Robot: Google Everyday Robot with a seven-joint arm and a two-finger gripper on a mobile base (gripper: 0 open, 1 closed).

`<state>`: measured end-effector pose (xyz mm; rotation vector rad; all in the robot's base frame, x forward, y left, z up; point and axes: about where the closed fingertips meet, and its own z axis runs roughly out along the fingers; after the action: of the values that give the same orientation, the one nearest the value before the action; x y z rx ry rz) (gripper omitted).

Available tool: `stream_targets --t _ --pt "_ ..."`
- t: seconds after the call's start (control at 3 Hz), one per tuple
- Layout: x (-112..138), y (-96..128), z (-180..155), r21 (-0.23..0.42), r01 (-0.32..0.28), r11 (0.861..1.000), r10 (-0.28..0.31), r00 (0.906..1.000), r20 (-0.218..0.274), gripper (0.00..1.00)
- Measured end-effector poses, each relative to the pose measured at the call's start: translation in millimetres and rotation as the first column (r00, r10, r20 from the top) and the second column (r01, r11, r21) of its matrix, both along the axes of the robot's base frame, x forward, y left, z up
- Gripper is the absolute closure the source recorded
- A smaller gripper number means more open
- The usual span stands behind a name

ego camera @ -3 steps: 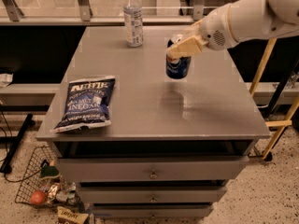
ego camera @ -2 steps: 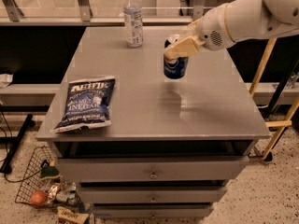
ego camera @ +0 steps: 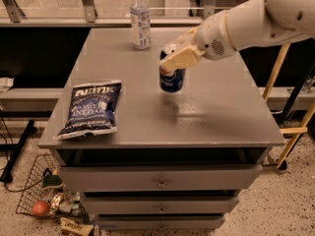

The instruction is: Move pepsi can near blue chip bag

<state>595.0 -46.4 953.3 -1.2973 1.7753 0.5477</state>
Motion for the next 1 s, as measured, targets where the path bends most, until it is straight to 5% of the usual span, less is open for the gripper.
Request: stream_targets --t 0.33,0.67,1.0 --pt "-33 42 -4 0.044 -0.161 0.986 0.162 0.9866 -0.022 1.0" --pt "-69 88 -13 0.102 -0.324 0.941 0.33 0.9428 -0.048 1.0" --pt "-84 109 -25 0.108 -0.398 0.911 0.406 0.9121 -0.058 1.0"
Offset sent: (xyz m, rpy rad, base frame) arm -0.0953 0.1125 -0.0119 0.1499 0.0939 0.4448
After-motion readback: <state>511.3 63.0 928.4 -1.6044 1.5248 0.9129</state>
